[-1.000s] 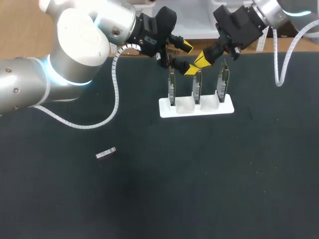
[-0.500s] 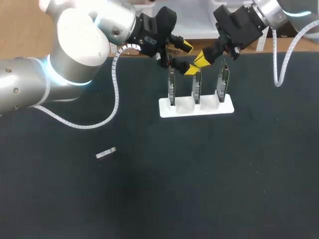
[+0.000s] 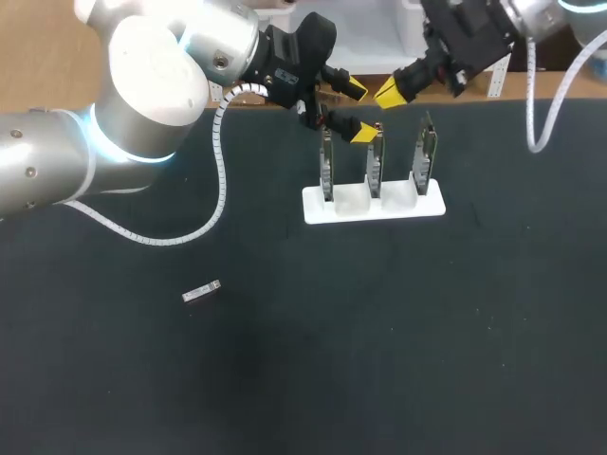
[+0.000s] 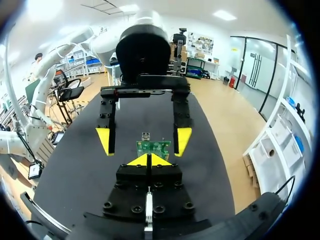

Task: Pick up the optical module with the left hand, and insert it into the network port with the right hand.

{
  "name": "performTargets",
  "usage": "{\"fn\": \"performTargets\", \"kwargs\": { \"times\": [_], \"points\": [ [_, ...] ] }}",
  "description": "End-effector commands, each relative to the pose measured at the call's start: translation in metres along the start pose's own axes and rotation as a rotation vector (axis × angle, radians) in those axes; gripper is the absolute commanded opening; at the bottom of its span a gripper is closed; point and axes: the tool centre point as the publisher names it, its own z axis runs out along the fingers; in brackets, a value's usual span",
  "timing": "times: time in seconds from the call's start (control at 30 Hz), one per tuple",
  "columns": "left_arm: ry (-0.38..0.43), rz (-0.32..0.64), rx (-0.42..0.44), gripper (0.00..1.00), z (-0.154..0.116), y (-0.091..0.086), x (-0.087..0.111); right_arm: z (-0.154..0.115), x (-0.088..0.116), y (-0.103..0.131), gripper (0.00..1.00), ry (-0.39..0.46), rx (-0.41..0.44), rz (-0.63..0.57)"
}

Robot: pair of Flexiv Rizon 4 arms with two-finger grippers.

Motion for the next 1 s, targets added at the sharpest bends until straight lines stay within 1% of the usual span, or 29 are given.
{"fn": "performTargets", "kwargs": {
  "times": [0.03,0.2,0.4,0.53,0.7,1.0],
  "points": [
    [0.006,-0.001,0.002,1.00,0.000,0.001,-0.001,-0.022,0.008,0.006,0.00,-0.011,0.005,0.001],
    [0.006,-0.001,0.002,1.00,0.000,0.001,-0.001,-0.041,0.023,0.009,0.00,0.001,-0.011,0.003],
    [0.006,-0.001,0.002,1.00,0.000,0.001,-0.001,-0.059,0.041,0.014,0.00,0.021,-0.026,0.013],
    [0.006,-0.001,0.002,1.00,0.000,0.001,-0.001,-0.064,0.049,0.018,0.00,0.030,-0.042,0.008],
    [0.006,-0.001,0.002,1.00,0.000,0.001,-0.001,-0.067,0.059,0.017,0.00,0.039,-0.035,0.031],
    [0.006,-0.001,0.002,1.00,0.000,0.001,-0.001,-0.075,0.072,0.021,0.00,0.047,-0.036,0.052]
  ]
}}
